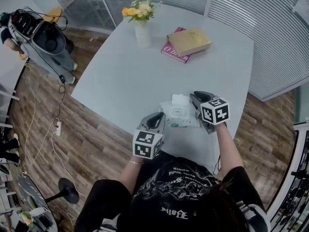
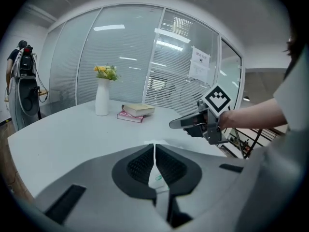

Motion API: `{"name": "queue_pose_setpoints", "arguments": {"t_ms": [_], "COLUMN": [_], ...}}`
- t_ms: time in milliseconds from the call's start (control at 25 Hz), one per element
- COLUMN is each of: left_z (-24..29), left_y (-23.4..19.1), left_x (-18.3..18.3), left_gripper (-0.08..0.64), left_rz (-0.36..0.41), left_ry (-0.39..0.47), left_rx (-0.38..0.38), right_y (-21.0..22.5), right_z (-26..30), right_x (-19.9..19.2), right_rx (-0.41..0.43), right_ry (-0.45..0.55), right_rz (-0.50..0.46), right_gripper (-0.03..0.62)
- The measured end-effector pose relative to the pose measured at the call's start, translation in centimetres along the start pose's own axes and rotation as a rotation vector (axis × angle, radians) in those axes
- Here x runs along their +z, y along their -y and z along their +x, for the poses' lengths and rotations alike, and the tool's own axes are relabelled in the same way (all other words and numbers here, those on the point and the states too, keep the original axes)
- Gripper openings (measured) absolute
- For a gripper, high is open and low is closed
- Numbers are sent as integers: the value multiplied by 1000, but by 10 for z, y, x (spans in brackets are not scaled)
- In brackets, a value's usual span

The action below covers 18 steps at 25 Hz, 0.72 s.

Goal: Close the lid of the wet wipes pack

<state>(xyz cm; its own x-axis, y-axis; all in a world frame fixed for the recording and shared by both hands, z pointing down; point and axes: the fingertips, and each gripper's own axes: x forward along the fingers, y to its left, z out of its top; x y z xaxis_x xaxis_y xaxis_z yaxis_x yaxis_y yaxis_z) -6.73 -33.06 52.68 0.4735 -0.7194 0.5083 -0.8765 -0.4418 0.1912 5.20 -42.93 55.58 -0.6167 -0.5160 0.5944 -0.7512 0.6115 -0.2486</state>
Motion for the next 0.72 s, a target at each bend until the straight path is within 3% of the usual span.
{"name": "queue_pose_setpoints", "arguments": {"t_ms": [280, 560, 720], "left_z": [19, 43, 54], "left_y": [-8, -7, -4], "left_x": [-8, -26, -38], "left_gripper": [14, 14, 14], "left_rz": [27, 67, 116], "left_ry": [-67, -172, -217], "left_rx": [-2, -37, -47], "right_y": [18, 19, 23], "right_z": [29, 37, 43], "right_x": [-22, -25, -40], "right_rx": [116, 241, 257], "right_ry": [-113, -149, -192], "right_rz": [184, 288, 331], "right_gripper": [100, 120, 114]}}
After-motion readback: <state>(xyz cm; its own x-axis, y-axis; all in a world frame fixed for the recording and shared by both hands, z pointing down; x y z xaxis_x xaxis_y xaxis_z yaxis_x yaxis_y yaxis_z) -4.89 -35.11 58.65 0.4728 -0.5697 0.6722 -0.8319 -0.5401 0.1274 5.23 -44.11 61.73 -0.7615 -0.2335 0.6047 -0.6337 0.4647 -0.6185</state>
